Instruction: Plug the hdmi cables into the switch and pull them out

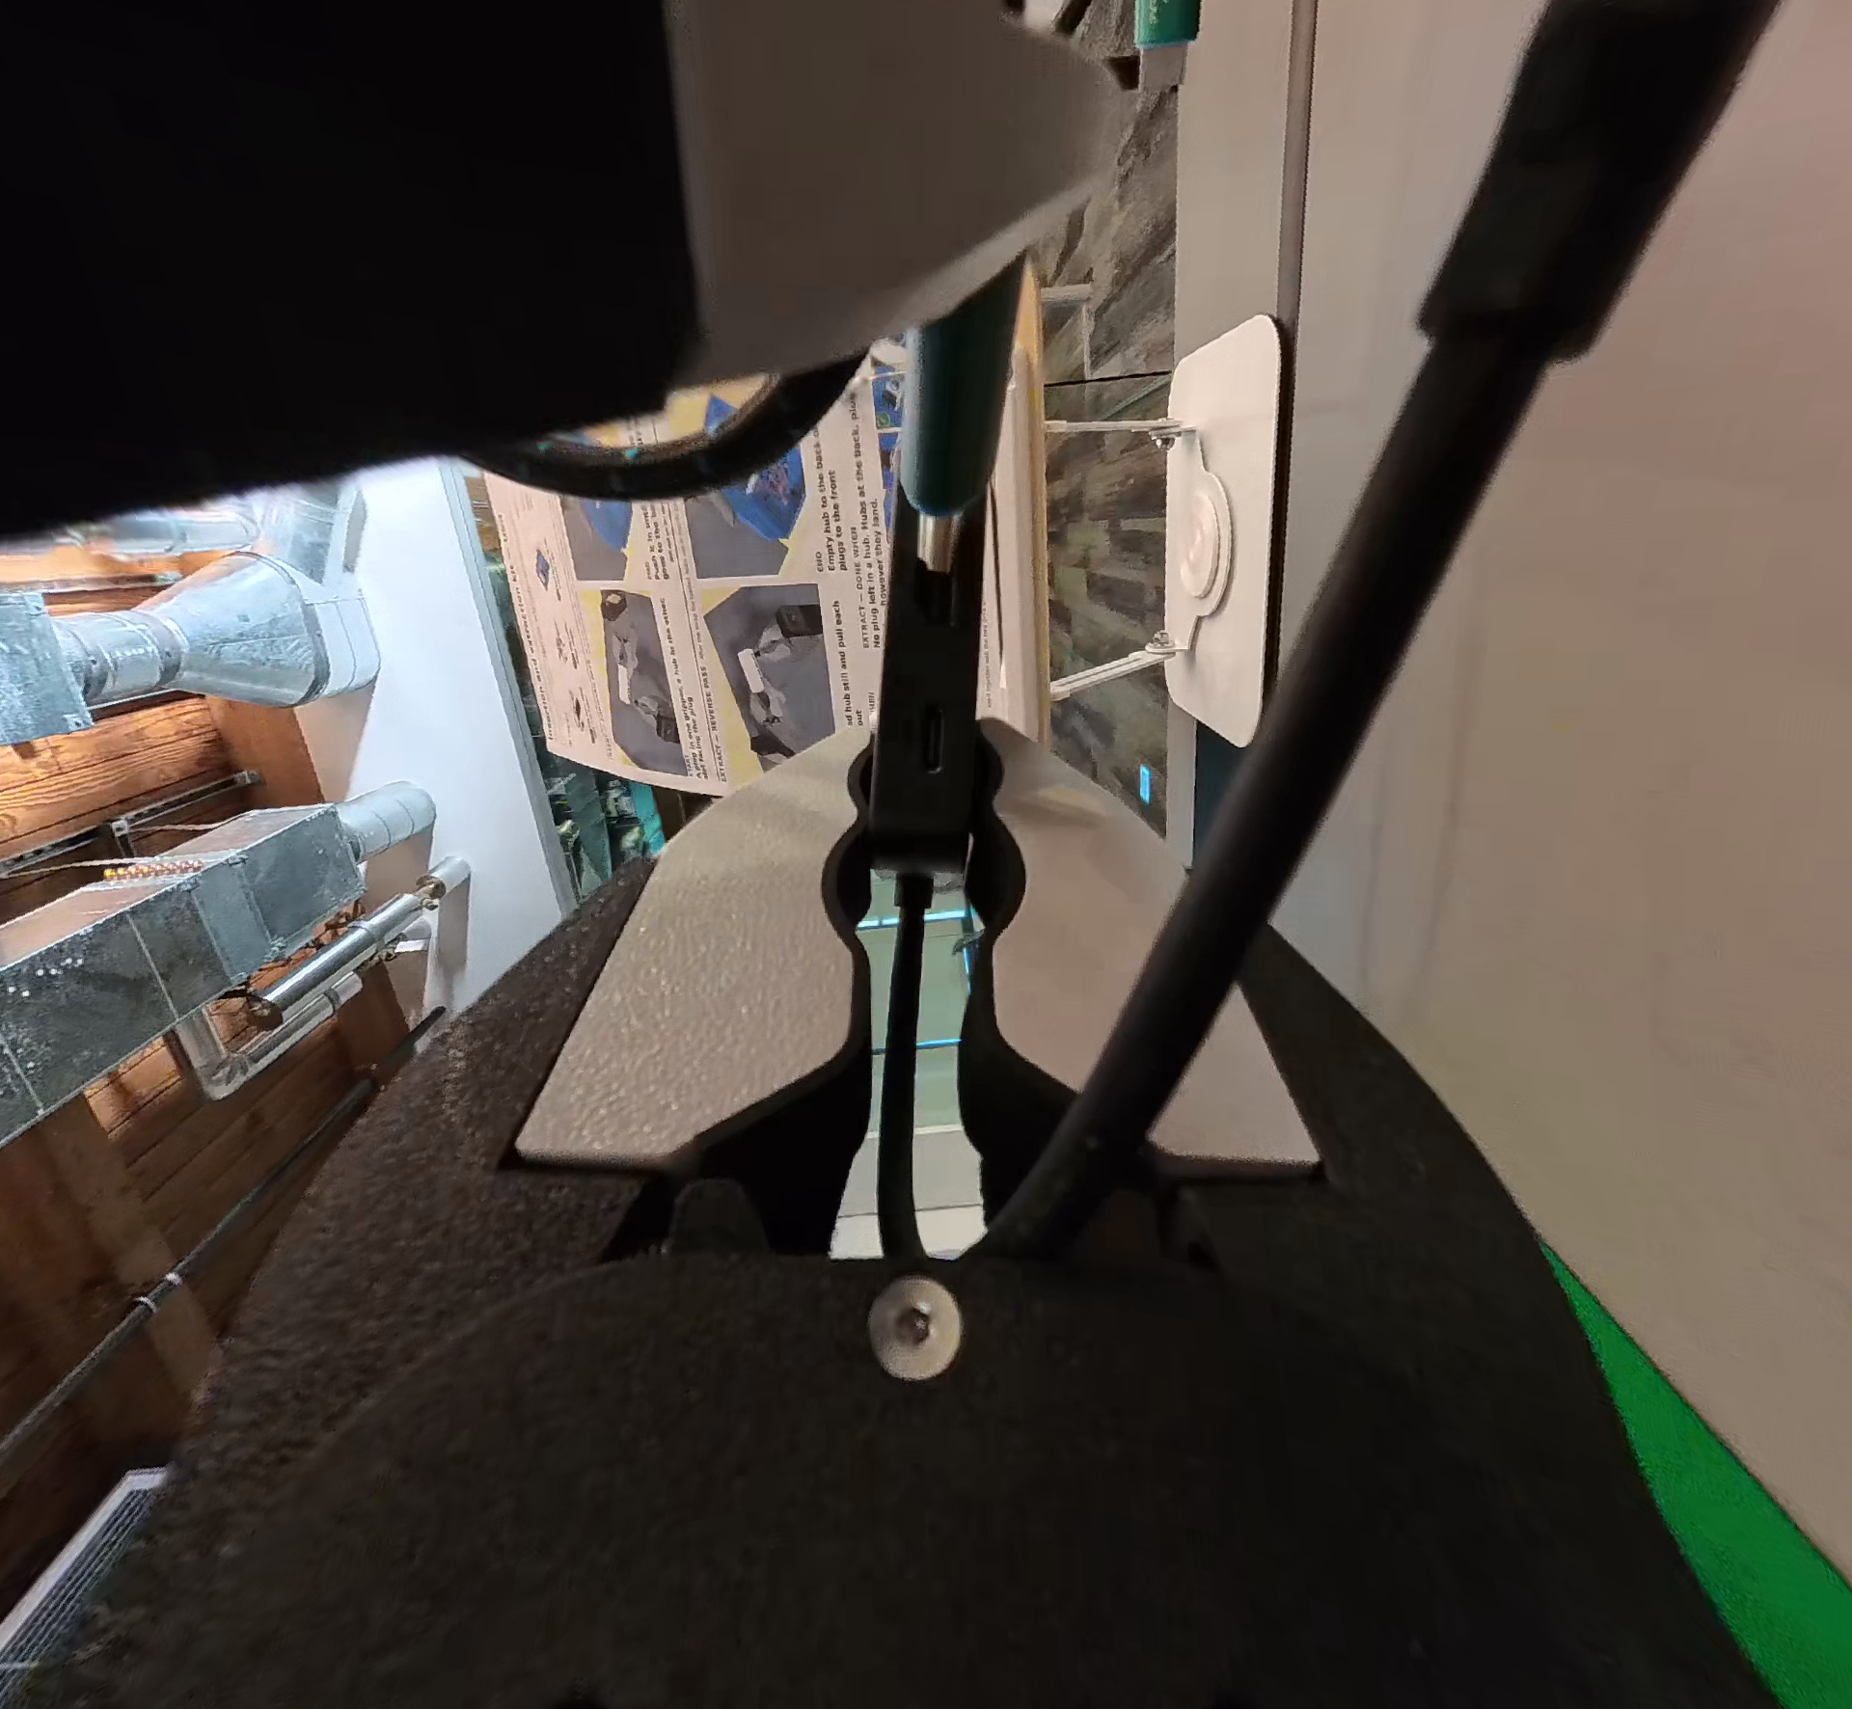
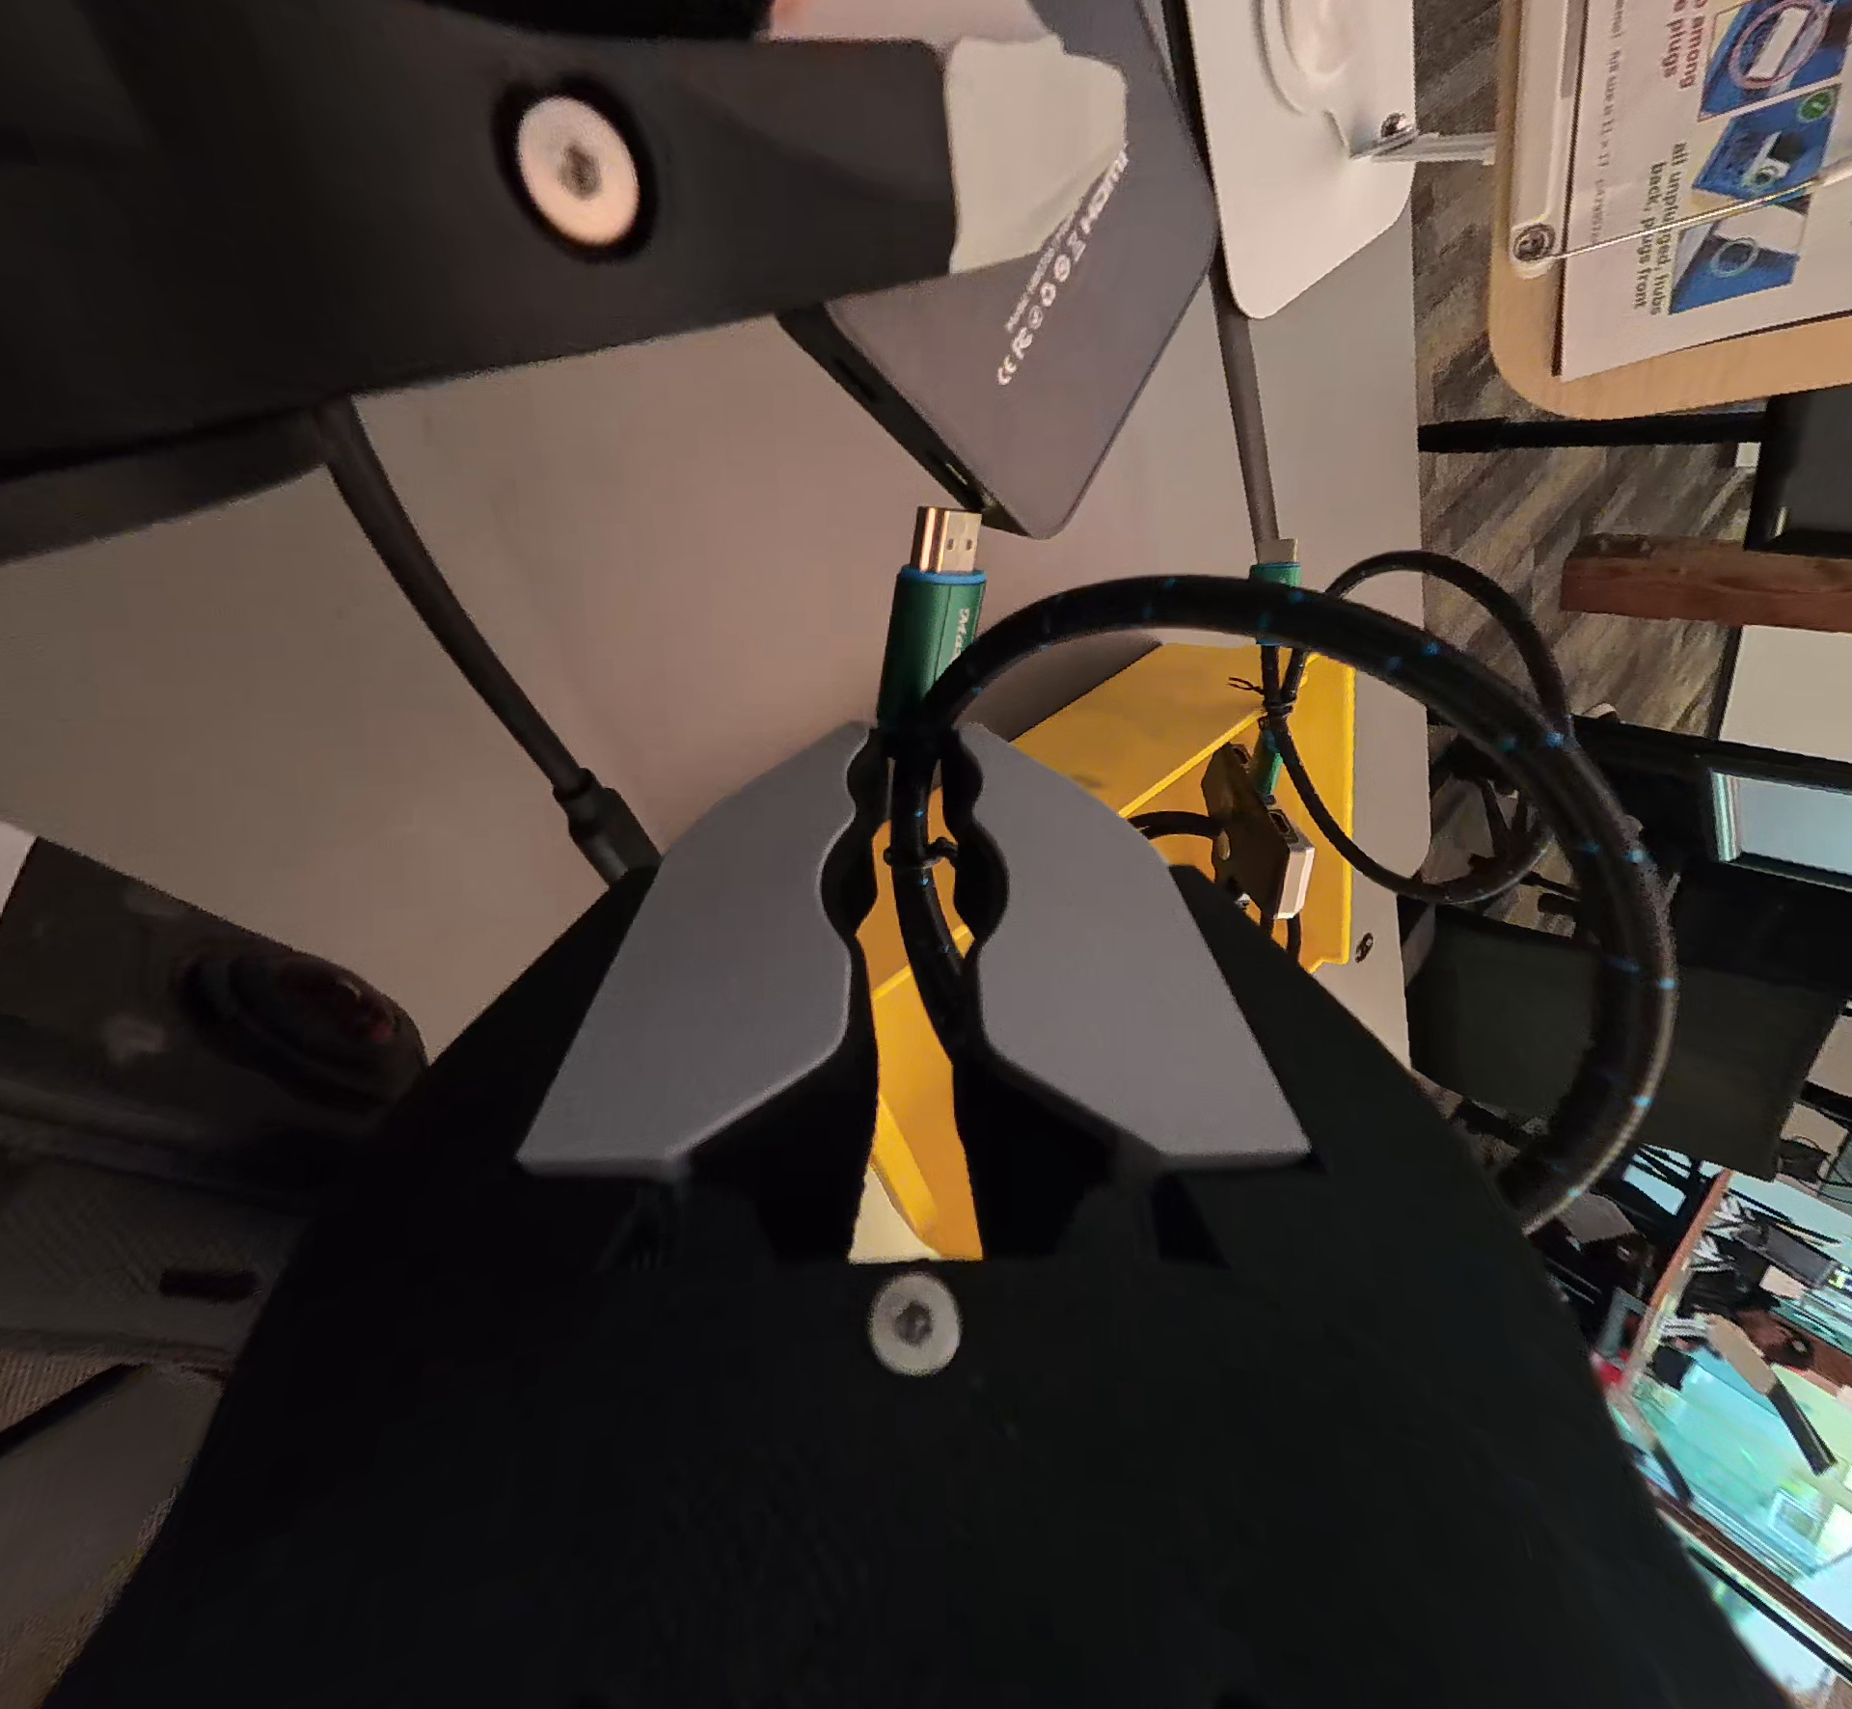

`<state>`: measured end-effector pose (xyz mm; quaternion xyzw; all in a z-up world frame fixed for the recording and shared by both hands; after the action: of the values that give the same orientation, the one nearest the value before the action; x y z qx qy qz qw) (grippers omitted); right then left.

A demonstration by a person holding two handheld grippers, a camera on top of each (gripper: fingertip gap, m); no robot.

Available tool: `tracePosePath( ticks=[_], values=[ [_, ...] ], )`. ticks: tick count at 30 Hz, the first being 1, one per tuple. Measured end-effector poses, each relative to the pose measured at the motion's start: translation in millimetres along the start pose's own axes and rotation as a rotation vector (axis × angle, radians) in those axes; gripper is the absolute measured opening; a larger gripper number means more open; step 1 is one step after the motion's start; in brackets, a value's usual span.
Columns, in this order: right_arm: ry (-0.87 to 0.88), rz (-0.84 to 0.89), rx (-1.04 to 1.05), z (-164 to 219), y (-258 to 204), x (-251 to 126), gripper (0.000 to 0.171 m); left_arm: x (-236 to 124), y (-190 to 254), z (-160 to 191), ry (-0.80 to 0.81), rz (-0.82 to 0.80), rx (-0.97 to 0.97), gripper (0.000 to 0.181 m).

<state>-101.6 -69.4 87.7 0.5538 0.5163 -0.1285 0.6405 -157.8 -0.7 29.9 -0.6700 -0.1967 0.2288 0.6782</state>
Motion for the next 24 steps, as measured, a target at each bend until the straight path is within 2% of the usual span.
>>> tracePosePath(
  ticks=[11, 19, 24],
  values=[
    [-0.073, -0.136, -0.023, -8.1, 11.0, 0.9, 0.011, 0.7, 3.2, -1.9, -0.004, 0.015, 0.010, 0.014],
    [-0.107, -0.067, -0.044, -14.8, 6.9, -0.7, 0.010, 1.7, 3.9, -1.1, -0.013, 0.040, -0.002, 0.014],
    [-0.188, -0.054, -0.043, -23.1, 4.9, 3.1, 0.011, 2.1, 6.7, -2.8, -0.030, 0.049, 0.015, 0.014]
  ],
)
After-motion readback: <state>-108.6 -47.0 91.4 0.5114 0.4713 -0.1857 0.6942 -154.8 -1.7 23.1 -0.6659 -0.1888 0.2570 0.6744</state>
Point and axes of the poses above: each gripper's, where its closed fingertips meet, x out along the fingers, z out of its underside, y = z × x across the jaws, the point moved 10 cm from there along -x, back along the fingers, and after that the axes turned 4 degrees about -x, right-handed, at the moved point
